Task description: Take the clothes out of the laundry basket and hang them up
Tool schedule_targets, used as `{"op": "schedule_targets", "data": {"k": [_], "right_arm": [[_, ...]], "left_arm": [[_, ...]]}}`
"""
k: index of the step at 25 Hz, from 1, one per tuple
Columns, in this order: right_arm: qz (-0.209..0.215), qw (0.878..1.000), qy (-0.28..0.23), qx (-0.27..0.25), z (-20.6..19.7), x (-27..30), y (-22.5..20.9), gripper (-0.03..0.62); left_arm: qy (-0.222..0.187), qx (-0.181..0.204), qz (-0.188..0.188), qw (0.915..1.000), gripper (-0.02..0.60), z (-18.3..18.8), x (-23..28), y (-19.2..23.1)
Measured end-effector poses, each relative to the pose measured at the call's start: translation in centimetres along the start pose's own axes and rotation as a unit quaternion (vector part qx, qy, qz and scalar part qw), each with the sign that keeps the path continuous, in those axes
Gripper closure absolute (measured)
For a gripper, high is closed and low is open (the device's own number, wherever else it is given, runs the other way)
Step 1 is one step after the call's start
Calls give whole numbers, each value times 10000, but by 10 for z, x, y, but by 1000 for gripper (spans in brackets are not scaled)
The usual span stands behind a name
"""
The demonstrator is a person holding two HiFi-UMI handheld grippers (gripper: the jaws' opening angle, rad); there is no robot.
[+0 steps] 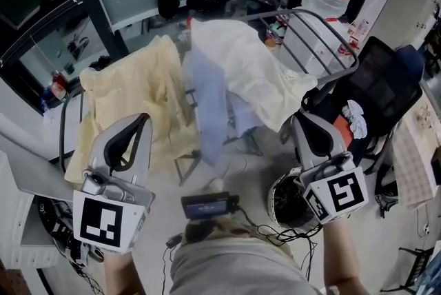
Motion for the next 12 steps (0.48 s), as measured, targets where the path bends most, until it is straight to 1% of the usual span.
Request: {"op": "schedule_targets", "data": {"k": [7,8,12], "right_arm": [[64,9999,46,144,-7,-8,10,591],[59,9998,61,159,-8,-8,10,591],[42,9997,106,221,-12,-8,11,591]], "left_arm": [[143,-417,-158,9989,589,-23,-4,-10],[133,-457,-169,9987,589,-25,-3,-10],[-114,-517,-144,9985,589,-23,-1,-10]]}}
Point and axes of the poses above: the fingertips, and each gripper's own axes: x forward along the fingers, y to its left, z out of its top, the point moved 3 cm from there along -x, backward along the fingers, and after that the axes turned 8 degrees about y, right-handed, at the moved point
